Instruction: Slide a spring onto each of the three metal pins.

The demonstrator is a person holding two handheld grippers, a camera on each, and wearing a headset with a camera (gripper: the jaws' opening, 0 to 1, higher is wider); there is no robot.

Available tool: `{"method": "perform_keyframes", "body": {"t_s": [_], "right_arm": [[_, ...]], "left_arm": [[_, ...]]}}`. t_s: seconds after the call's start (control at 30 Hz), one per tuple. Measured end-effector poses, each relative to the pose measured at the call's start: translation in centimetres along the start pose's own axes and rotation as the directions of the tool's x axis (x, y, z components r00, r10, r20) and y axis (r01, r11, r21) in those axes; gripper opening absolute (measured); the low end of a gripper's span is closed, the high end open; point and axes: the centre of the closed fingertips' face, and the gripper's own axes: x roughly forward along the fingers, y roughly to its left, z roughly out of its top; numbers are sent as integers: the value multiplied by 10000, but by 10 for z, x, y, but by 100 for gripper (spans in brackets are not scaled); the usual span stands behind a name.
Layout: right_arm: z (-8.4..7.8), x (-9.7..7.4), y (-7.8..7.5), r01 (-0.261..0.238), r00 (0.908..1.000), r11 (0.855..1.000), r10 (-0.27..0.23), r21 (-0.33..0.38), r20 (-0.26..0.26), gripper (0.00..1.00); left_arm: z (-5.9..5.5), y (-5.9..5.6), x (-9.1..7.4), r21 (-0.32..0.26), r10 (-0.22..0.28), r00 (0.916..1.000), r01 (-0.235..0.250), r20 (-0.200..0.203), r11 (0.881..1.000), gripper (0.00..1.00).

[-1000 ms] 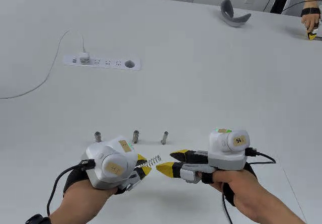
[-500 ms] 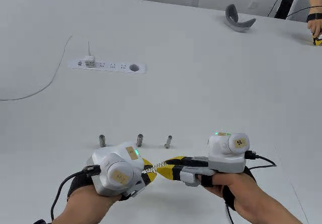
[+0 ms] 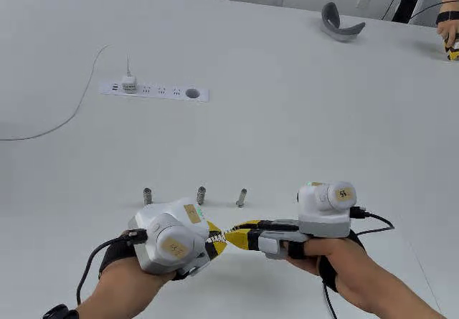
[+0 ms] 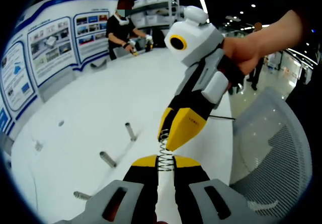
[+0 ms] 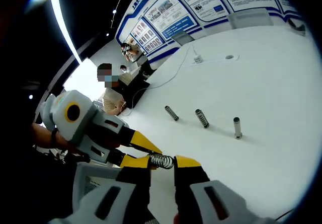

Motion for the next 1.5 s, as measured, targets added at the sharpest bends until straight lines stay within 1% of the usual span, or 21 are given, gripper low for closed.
{"method": "perform_keyframes", "body": {"t_s": [0.23,0.5,0.73,0.83,0.9,1.07,1.17,1.23,1.4,1.47,1.5], "right_arm": [[3,-6,1,-3,9999,9999,2,-149,-101,17],[12,-12,7,-94,9998,9992,87,-395,-197,15],[9,-11,12,-152,9972,9952,80,-967,-743,15],[8,-10,13,-129,9939,9890,-35,-1474,-1106,14],[9,-10,14,-174,9923,9863,-30,-1638,-1236,13],[13,-13,16,-328,9854,9735,-64,-2261,-1702,13],[15,-16,17,-507,9780,9625,-62,-2664,-2083,13],[17,-17,17,-596,9746,9556,-68,-2884,-2239,13],[21,-20,21,-940,9614,9281,-94,-3603,-2751,13],[21,-20,22,-1055,9545,9169,-152,-3849,-2979,13],[20,-21,23,-1167,9495,9087,-163,-4007,-3135,13]], "left_arm": [[5,-1,1,164,-121,9999,120,60,9998,10],[12,1,3,355,-285,9994,278,199,9990,10],[17,-1,3,347,-418,9984,405,386,9986,10],[20,-1,3,328,-475,9976,459,501,9984,10],[21,-1,2,353,-501,9974,483,520,9982,10],[26,0,1,429,-598,9958,569,700,9975,10],[30,0,1,501,-695,9941,655,827,9966,10],[32,0,0,520,-751,9930,705,915,9962,10],[37,-2,0,559,-967,9892,910,1105,9943,10],[39,-5,-1,630,-1089,9873,1021,1154,9928,10],[41,-6,-2,668,-1114,9865,1040,1196,9923,10]]}}
